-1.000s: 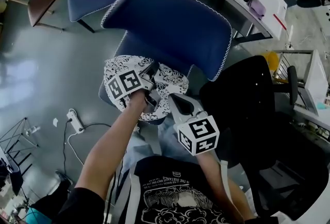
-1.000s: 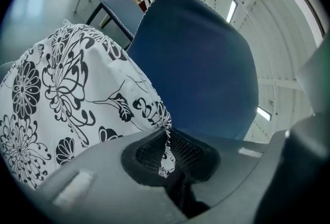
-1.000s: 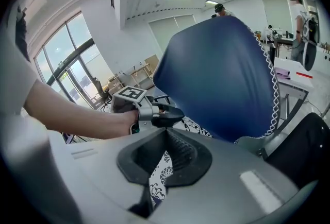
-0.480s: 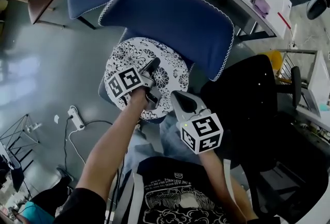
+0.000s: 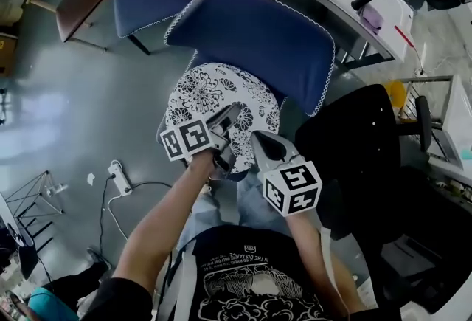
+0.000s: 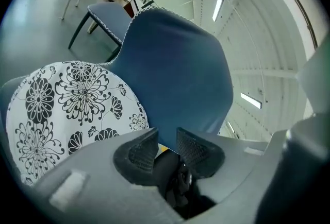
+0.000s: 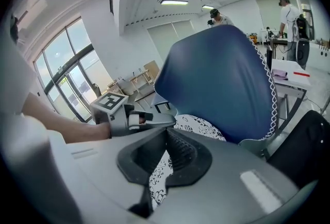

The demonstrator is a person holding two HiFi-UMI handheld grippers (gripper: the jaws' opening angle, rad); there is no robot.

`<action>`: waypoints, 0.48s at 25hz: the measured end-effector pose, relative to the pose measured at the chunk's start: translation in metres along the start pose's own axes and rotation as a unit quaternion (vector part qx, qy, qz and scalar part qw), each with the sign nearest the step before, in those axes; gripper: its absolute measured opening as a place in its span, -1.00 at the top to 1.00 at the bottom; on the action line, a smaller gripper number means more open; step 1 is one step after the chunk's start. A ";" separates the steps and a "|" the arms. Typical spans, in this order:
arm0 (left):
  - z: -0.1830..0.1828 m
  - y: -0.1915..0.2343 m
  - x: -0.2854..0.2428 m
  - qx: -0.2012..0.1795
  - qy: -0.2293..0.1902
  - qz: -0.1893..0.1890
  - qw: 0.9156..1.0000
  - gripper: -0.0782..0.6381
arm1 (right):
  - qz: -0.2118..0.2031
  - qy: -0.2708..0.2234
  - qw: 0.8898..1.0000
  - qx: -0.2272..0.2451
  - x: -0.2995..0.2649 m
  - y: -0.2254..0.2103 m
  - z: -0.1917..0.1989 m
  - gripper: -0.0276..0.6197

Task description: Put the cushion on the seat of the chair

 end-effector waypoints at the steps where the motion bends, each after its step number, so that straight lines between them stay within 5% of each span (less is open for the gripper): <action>1: 0.002 -0.002 0.007 -0.008 0.004 0.001 1.000 0.47 | 0.002 -0.004 1.000 -0.002 0.001 0.005 0.000 0.93; 12: 0.018 -0.021 0.086 -0.092 0.035 0.005 0.995 0.67 | 0.025 -0.036 0.999 -0.010 0.019 0.060 0.011 0.93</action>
Point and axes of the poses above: the fingertips, and each gripper's own axes: x backward along the fingers, y to its left, z out of its underside, the point moved 6 cm from there along x, backward along the fingers, and after that the axes turned 2 degrees about y, right-handed, at the moved point
